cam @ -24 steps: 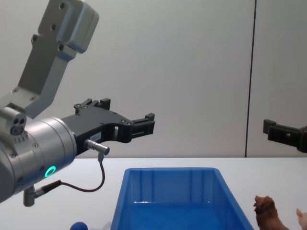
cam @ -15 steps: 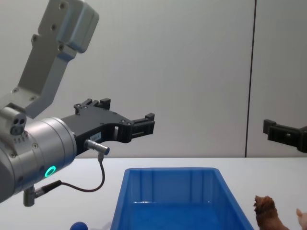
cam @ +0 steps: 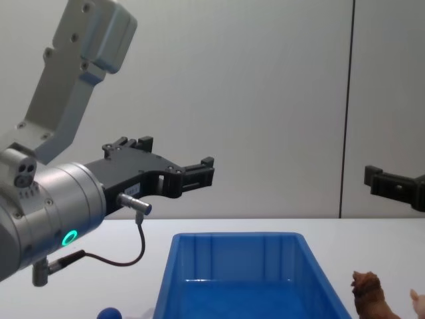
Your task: Pick up the two dolls from the table and place them into the box.
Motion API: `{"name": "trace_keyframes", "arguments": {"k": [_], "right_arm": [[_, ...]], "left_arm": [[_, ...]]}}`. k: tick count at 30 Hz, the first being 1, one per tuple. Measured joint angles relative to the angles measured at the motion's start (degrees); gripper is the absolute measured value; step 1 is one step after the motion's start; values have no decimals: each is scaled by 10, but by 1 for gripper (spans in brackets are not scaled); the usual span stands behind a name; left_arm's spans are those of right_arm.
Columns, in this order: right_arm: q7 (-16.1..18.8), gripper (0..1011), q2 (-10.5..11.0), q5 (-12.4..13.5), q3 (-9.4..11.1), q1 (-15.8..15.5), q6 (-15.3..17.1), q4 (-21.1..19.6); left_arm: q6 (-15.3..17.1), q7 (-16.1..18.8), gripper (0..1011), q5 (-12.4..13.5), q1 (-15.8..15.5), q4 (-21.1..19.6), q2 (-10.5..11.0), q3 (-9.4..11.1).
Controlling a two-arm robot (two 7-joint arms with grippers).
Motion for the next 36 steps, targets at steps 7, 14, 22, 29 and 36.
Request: {"name": "trace_keyframes", "arguments": {"k": [7,14,22,29,36], "right_arm": [[0,1001,0,0,0,0,0,0],[0,1001,0,0,0,0,0,0],[-7,1001,-2,-3,0,-1,3,-4],[-29,1001,-3,-7,0,-8,21,-16],[-51,1001,-1,-7,3,-20,47,-29]], "left_arm": [[0,0,1003,0,0,0,0,0],[0,0,1003,0,0,0,0,0],[0,0,1003,0,0,0,0,0],[0,0,1003,0,0,0,0,0],[0,0,1003,0,0,0,0,0]]}}
